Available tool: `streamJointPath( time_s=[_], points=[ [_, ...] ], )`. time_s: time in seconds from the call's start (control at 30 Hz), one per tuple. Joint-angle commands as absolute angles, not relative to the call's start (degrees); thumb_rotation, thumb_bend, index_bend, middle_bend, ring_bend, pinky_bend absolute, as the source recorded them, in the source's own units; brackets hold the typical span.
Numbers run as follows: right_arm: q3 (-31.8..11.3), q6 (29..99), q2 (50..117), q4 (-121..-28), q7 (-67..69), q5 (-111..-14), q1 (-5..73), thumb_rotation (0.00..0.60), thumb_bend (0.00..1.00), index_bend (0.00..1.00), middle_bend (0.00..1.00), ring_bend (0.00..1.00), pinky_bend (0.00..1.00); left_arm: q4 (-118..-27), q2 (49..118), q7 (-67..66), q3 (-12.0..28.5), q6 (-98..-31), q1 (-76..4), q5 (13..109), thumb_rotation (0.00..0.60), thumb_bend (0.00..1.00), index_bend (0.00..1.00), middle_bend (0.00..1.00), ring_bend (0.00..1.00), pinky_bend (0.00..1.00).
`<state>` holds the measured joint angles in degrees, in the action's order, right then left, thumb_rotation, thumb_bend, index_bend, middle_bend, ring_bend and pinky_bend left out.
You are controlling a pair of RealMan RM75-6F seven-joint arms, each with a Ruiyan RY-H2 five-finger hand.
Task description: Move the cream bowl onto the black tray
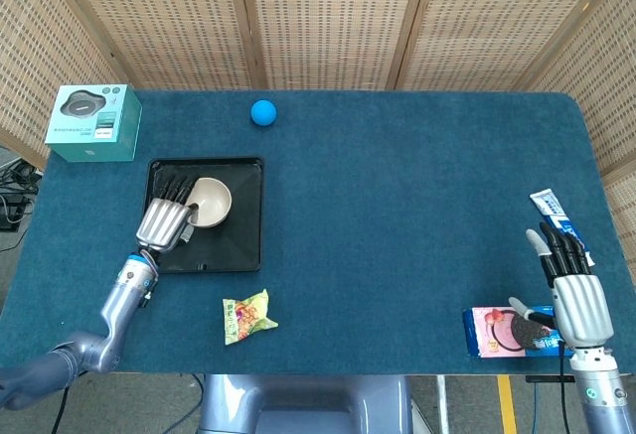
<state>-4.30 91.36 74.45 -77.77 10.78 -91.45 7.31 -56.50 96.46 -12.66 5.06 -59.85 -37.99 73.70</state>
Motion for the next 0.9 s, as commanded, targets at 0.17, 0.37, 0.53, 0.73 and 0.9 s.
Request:
streamJointPath(
  time_s=[0.17, 0.37, 0.53, 0.73, 0.9],
  points=[
    [-4.22, 91.28, 74.53, -77.81, 10.63, -91.66, 7.35, 0.600, 0.16, 0.00, 0.00, 0.00, 0.00, -57.65, 95.36, -13.29, 5.03, -58.37, -37.60, 73.46, 0.600, 0.46, 0.39, 0.00, 0.00, 0.00],
    [-4.09, 91.41, 74.72, -77.80, 10.22, -92.02, 7.35, 0.600, 0.16, 0.00, 0.00, 0.00, 0.00, -58.25, 94.51, -13.76, 5.02, -58.28, -37.12, 73.47, 0.600, 0.41, 0.03, 0.00, 0.00, 0.00],
    [-4.03, 91.46, 74.84, -77.79, 10.07, -92.20, 7.36, 0.600, 0.16, 0.00, 0.00, 0.00, 0.00, -59.57, 92.39, -13.06, 5.08, -57.55, -36.36, 73.12, 0.600, 0.34, 0.00, 0.00, 0.00, 0.00],
    [-3.97, 91.35, 74.84, -77.89, 9.51, -92.16, 7.29, 0.600, 0.16, 0.00, 0.00, 0.00, 0.00, -67.14, 86.83, -10.52, 6.74, -63.91, -32.71, 73.06, 0.600, 0.31, 0.00, 0.00, 0.00, 0.00],
    [-4.02, 90.53, 74.84, -78.19, 6.52, -91.21, 7.14, 0.600, 0.15, 0.00, 0.00, 0.00, 0.00, -75.97, 83.20, -13.74, 6.14, -73.26, -27.37, 74.16, 0.600, 0.12, 0.00, 0.00, 0.00, 0.00]
  ],
)
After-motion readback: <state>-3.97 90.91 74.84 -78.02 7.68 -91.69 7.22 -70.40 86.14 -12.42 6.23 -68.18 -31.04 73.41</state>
